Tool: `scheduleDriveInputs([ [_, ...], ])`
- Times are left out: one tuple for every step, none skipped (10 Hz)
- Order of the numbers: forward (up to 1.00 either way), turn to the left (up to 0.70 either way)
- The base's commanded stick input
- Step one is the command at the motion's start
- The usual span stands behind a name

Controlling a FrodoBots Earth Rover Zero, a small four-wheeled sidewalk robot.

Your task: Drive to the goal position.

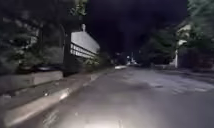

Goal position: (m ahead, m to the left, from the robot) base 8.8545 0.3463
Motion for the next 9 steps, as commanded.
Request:
scheduleDriveInputs([
  [0.5, 0.0],
  [0.5, 0.0],
  [0.5, 0.0],
  [0.5, 0.0],
  [0.5, 0.0],
  [0.5, 0.0],
  [0.5, 0.0],
  [0.5, 0.0],
  [0.5, 0.0],
])
